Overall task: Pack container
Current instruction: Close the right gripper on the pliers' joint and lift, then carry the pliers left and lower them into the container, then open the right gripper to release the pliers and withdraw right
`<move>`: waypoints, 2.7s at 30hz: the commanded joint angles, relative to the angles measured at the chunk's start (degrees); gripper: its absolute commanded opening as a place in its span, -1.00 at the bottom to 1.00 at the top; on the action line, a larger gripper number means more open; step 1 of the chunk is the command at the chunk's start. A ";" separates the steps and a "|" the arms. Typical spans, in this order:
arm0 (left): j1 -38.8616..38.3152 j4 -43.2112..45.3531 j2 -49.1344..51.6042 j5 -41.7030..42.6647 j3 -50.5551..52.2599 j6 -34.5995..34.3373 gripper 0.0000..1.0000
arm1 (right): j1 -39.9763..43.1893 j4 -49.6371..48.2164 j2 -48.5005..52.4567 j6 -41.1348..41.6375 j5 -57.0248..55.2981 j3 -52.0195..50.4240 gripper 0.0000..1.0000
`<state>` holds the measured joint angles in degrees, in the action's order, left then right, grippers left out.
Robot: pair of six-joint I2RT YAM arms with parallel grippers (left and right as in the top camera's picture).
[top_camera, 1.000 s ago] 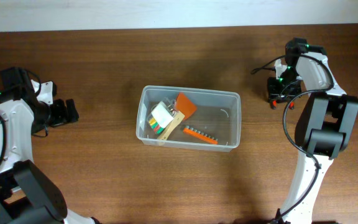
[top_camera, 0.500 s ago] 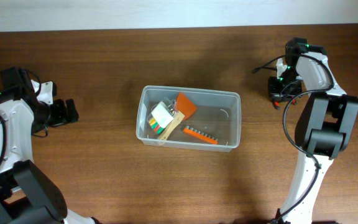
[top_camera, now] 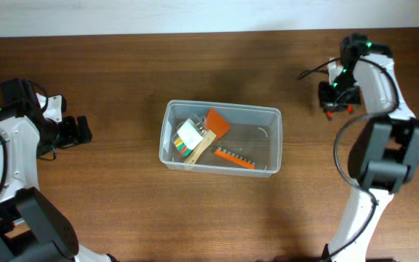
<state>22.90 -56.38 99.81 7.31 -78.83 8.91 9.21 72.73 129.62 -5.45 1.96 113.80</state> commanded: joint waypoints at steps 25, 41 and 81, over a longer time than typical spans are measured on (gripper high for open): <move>0.15 0.31 -0.98 0.42 0.26 -0.28 0.98 | -38.23 -2.51 -15.23 -31.58 6.73 -13.90 -0.92; -0.26 0.33 -1.14 0.35 0.26 -0.26 0.98 | -37.64 -10.45 -15.26 -29.31 5.95 -25.31 -0.27; -24.24 1.55 -20.35 -0.28 1.03 8.28 0.98 | 2.10 7.37 -27.63 -7.08 7.58 7.32 0.97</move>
<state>-1.48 -54.54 84.97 6.87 -78.67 18.41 10.81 80.64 109.97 -13.52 8.29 122.65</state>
